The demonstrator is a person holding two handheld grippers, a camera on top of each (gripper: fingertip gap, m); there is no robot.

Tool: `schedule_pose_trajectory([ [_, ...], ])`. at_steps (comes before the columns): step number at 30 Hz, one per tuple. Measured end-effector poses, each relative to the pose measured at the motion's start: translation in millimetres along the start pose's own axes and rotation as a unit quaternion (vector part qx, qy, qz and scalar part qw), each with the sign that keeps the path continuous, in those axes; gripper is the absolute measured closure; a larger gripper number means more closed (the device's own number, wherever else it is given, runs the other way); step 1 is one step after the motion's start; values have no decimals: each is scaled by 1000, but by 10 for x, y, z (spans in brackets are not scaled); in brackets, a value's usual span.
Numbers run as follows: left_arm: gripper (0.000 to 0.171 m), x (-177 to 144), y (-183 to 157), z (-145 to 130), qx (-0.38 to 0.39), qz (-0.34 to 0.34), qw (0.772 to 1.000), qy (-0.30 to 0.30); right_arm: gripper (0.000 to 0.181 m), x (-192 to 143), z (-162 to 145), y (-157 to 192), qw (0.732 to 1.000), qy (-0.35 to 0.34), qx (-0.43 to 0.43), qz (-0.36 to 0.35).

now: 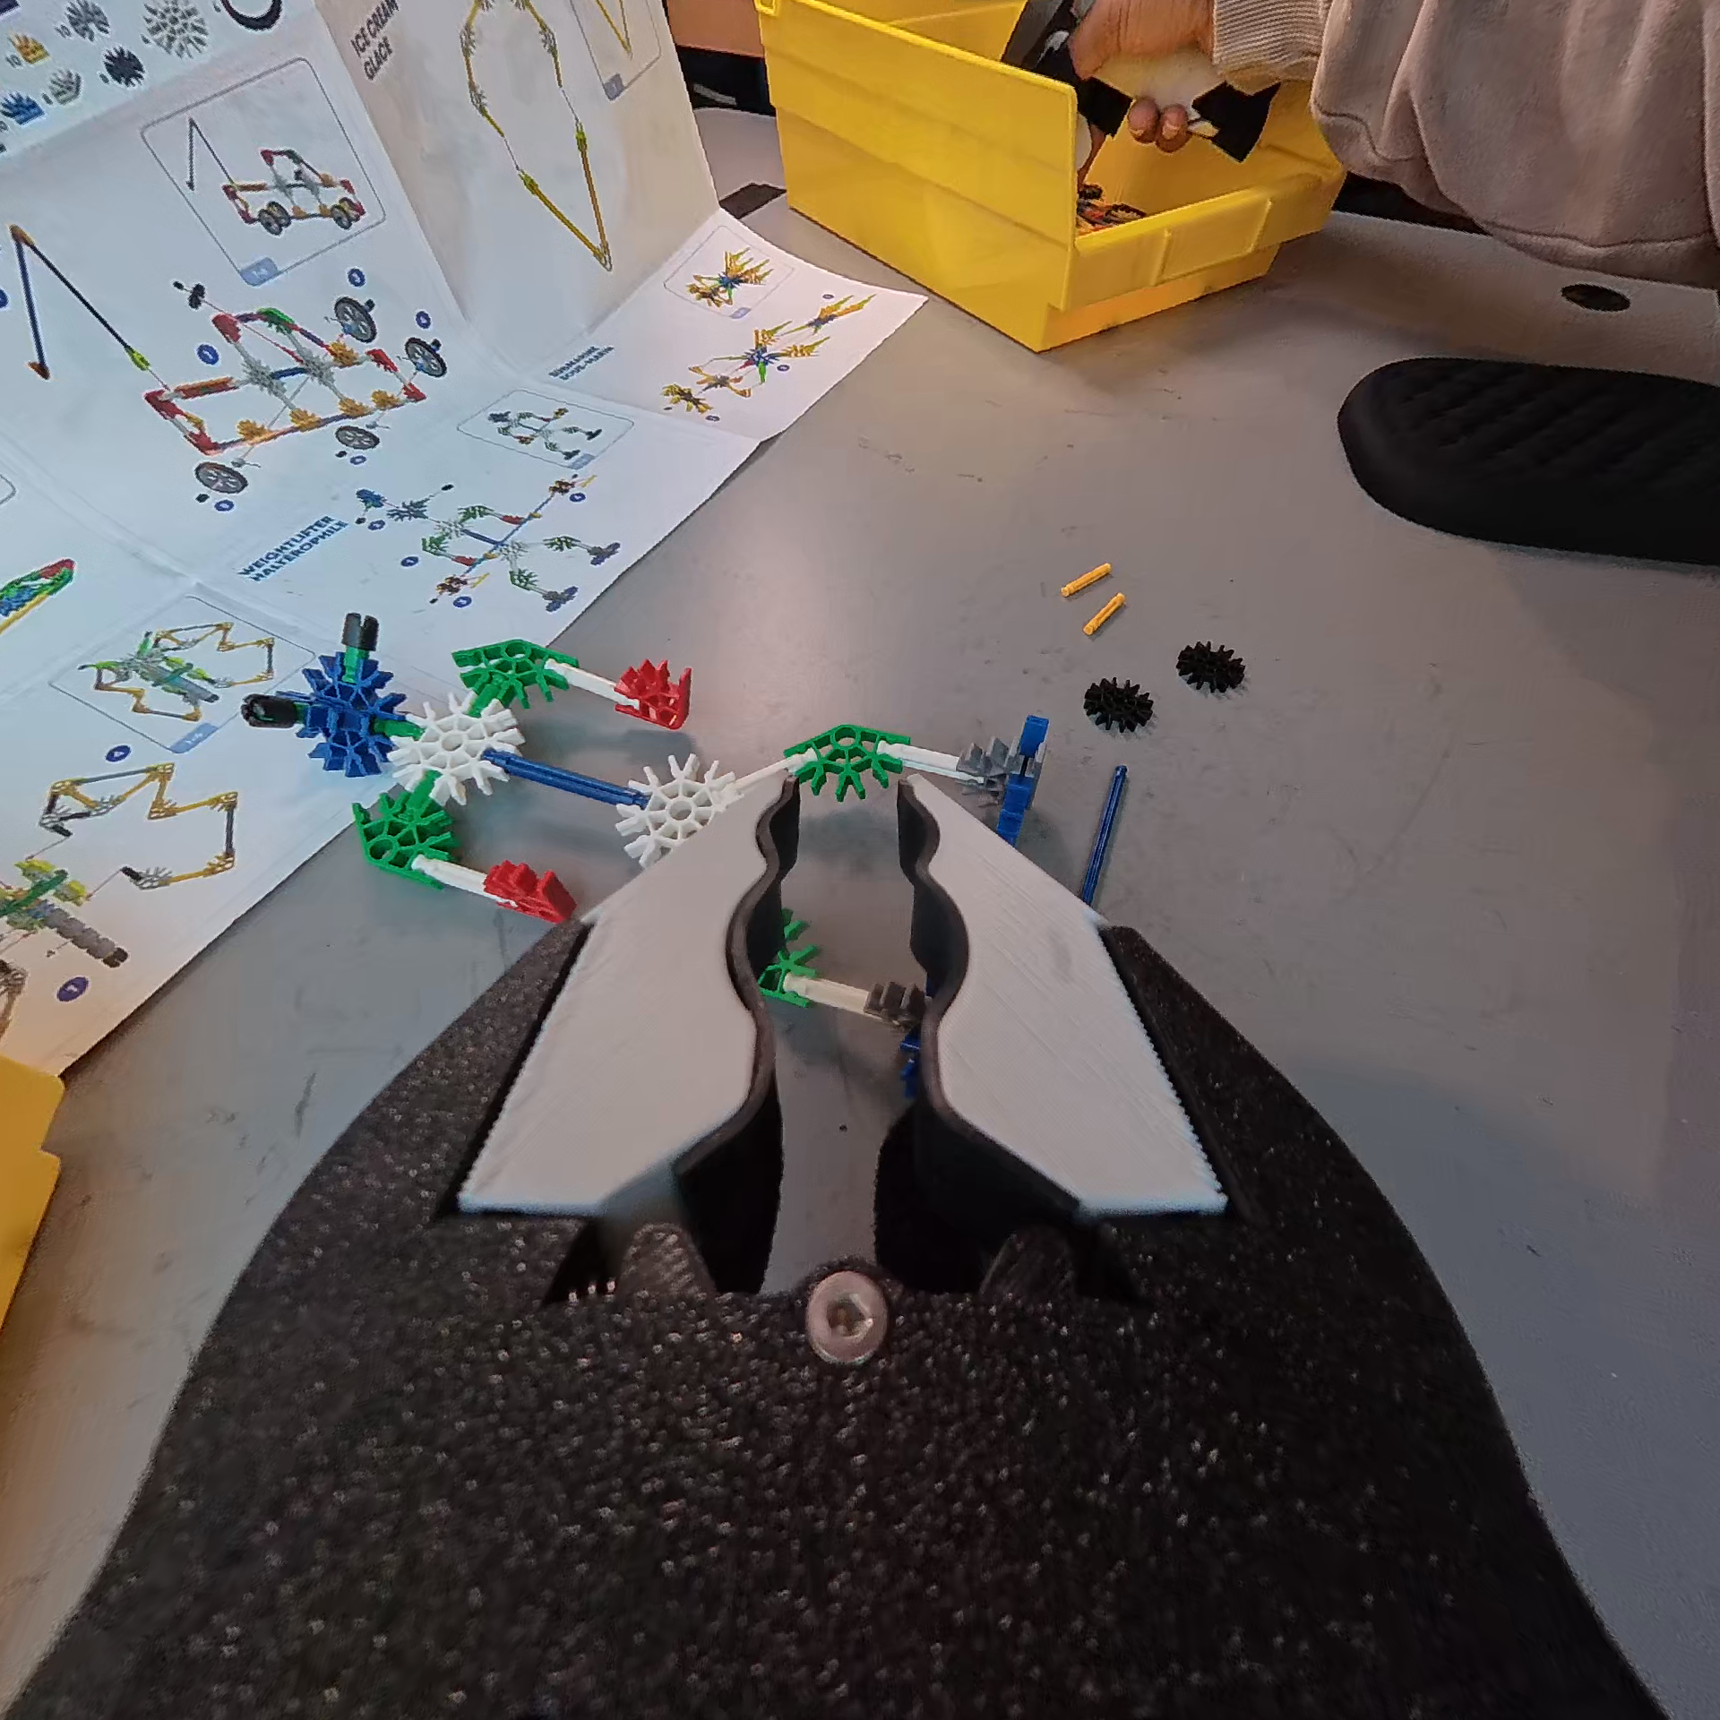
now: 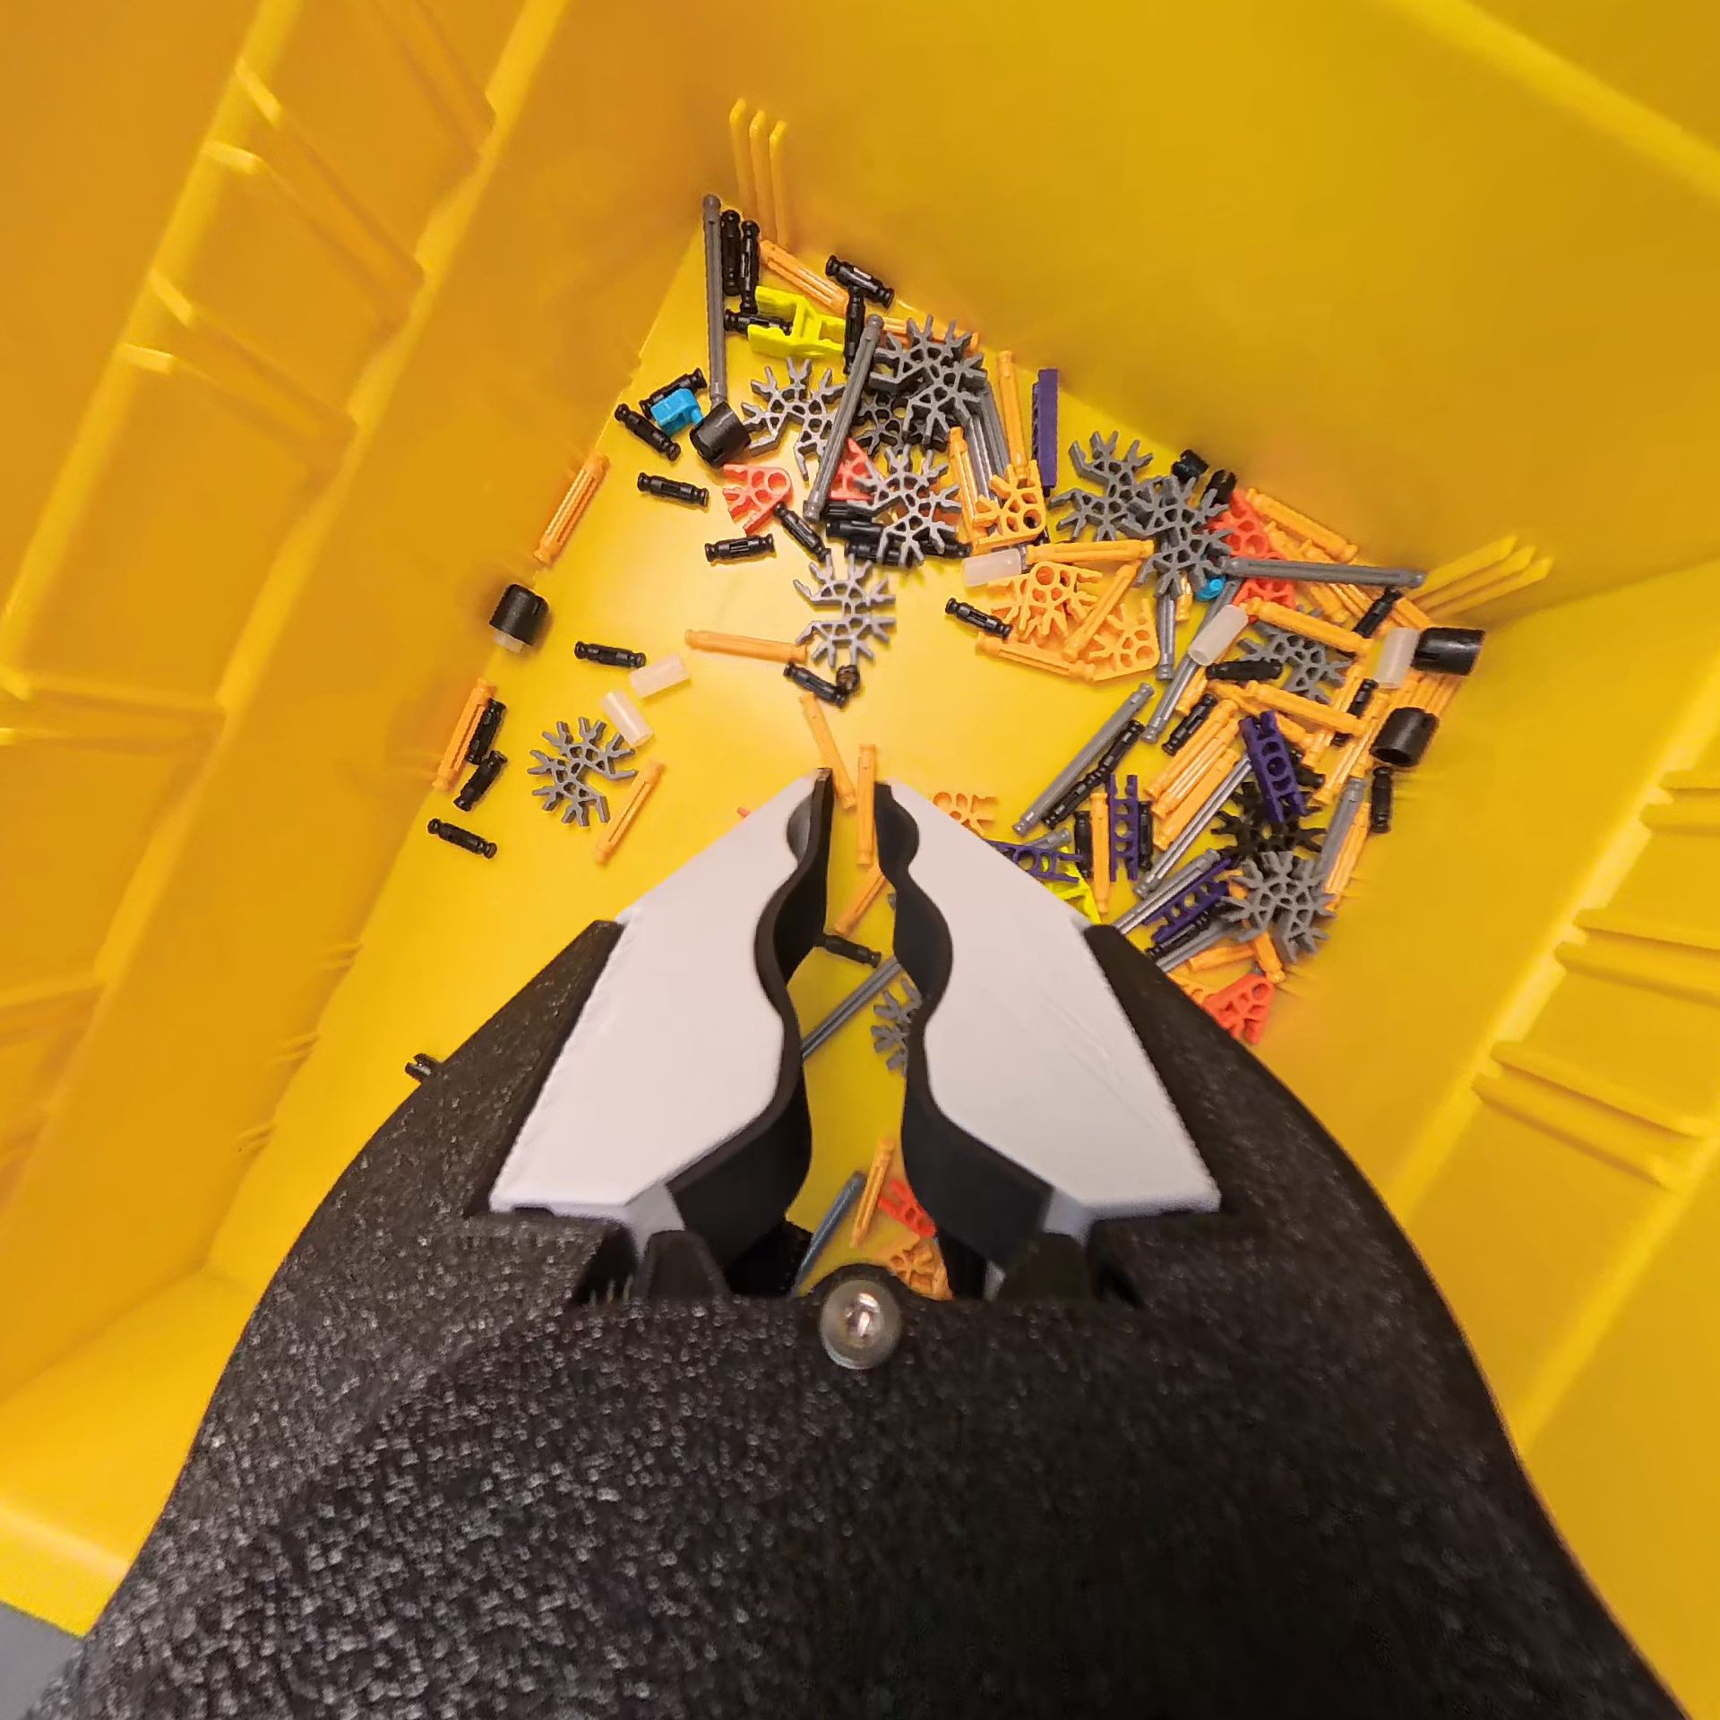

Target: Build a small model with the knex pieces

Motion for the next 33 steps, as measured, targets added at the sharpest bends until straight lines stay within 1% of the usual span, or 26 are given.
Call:
schedule_pose_trajectory([
  [11, 152, -11, 4, 14, 2, 2, 1000, -2, 177, -25, -11, 16, 1000, -7, -29, -5],
  [12, 152, -12, 6, 13, 2, 2, 1000, -2, 181, -46, 5, 15, 999, -13, -29, -5],
  [17, 152, -8, -1, 12, 2, 1, 1000, -2, 180, -108, -18, -4, 999, -8, -34, 2],
  [22, 152, -1, -2, 2, 2, 1, 1000, 0, 180, -92, -45, -10, 1000, -11, -26, 9],
  [27, 152, 3, 6, -6, 0, 2, 1000, 1, 181, -167, 22, 22, 999, -29, -21, 22],
  [29, 152, 4, 7, -12, 1, 2, 1000, 2, 181, -316, 110, 143, 997, -56, -25, 45],
  [30, 152, 4, 10, -14, 0, 3, 1000, 3, 181, -452, 170, 292, 994, -80, -34, 73],
  [32, 152, 1, 20, -16, -1, 4, 1000, 2, 180, -870, 221, 790, 975, -133, -75, 162],
  [33, 152, 0, 26, -18, -2, 5, 1000, 2, 180, -1118, 172, 1083, 960, -154, -110, 206],
])
Point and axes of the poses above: each gripper's, where its closed fingertips meet, x out along the fingers, z out of its top, y = z × x across the jaws, the point moved 1 cm from there along -x, back along the fingers, and after that the axes turned 9 degrees about x, right-handed, at the moved point
